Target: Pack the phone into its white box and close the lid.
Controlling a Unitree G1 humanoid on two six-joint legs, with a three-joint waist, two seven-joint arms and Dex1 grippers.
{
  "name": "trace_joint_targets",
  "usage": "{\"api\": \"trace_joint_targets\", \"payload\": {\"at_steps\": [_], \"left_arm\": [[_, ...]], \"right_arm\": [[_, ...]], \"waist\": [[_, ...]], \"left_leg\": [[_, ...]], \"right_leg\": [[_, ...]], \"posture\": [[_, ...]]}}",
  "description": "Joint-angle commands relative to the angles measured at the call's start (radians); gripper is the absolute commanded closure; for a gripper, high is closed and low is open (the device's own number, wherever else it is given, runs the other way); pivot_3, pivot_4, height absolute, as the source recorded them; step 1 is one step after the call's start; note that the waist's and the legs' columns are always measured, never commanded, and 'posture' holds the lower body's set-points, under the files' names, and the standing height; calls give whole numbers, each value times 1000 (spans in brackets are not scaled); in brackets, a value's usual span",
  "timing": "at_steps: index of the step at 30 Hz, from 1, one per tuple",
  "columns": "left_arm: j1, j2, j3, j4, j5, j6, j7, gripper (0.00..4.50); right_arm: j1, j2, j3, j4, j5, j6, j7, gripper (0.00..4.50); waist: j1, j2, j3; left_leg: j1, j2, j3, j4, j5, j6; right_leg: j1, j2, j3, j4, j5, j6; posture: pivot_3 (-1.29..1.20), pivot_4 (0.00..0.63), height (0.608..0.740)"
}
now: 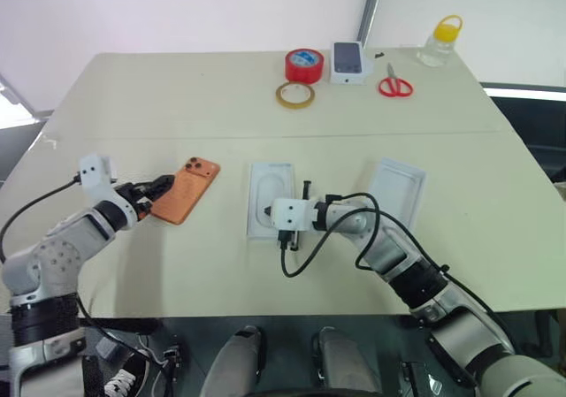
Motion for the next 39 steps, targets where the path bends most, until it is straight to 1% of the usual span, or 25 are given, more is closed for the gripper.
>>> {"api": "trace_joint_targets", "payload": {"at_steps": [1,4,7,9,11,13,16,18,20,22,25,28,33,39], "left_arm": [[-35,65,3,75,61,-42,-83,905],[-71,102,-37,158,109,-67,-175,905],[-85,133,-122,203,172,-101,-299,905],[-118,124,-146,246,156,-55,-373,905],[-124,123,-188,257,158,-5,-427,905],[-112,122,-218,252,177,-3,-462,905],[-103,109,-225,259,182,31,-482,905],[-93,105,-218,247,161,77,-498,905],[-74,103,-217,211,140,119,-518,905],[-51,98,-209,147,102,176,-539,905],[-47,72,-178,117,96,193,-508,905],[-72,52,-142,144,135,139,-460,905],[-95,44,-108,172,157,118,-418,905],[-104,11,-89,203,166,96,-378,905]], "right_arm": [[-54,53,-80,-10,53,34,-26,4470],[-91,117,-131,-35,109,97,-31,4470],[-120,168,-145,-53,131,163,-33,4470],[-157,224,-149,-58,138,247,-52,4470],[-183,254,-127,-66,131,309,-46,4470],[-194,264,-98,-65,119,351,-30,4470],[-209,279,-64,-52,119,380,-15,4470],[-221,300,-51,-36,122,393,-17,4470],[-247,312,-15,12,97,421,-13,4470],[-276,317,19,91,57,395,-36,4470],[-305,338,23,168,56,392,-32,4470],[-336,352,53,266,14,346,-59,4470],[-381,362,74,414,-38,270,-90,4470],[-426,373,77,538,-62,217,-72,4470]], "waist": [[-1,0,0],[1,0,0],[-1,0,0],[-1,0,0],[-1,0,0],[-1,0,0],[0,0,0],[-1,0,0],[-3,1,0],[-4,1,0],[3,1,0],[4,1,-1],[-4,0,-1],[-20,0,-1]], "left_leg": [[0,0,0,0,0,0],[0,0,0,-1,0,0],[0,0,0,-2,0,-1],[0,0,0,-4,1,-1],[-1,0,0,-4,1,-2],[-1,0,0,-4,1,-2],[0,0,0,-4,1,-2],[0,0,0,-4,1,-2],[0,0,0,-4,1,-2],[0,0,0,-4,1,-2],[0,0,0,-4,1,-2],[0,-1,-1,-4,1,-2],[0,0,-1,-4,2,-3],[0,0,-1,-4,2,-3]], "right_leg": [[0,0,0,0,0,0],[-2,0,0,0,0,-1],[-2,0,0,0,1,-1],[-3,0,0,0,1,-1],[-4,0,0,1,1,-1],[-4,0,0,1,1,-1],[-4,0,0,1,1,-1],[-4,0,0,1,1,-1],[-4,0,1,1,1,-1],[-4,0,1,2,1,-1],[-4,0,1,2,1,-1],[-4,-1,0,1,1,-1],[-4,0,0,3,1,-1],[-5,0,0,4,1,-1]], "posture": [[0,150,740],[0,150,740],[0,150,740],[0,150,740],[0,150,740],[0,150,740],[0,150,740],[0,150,740],[0,150,740],[0,150,740],[0,150,740],[0,150,740],[0,150,740],[0,150,740]]}}
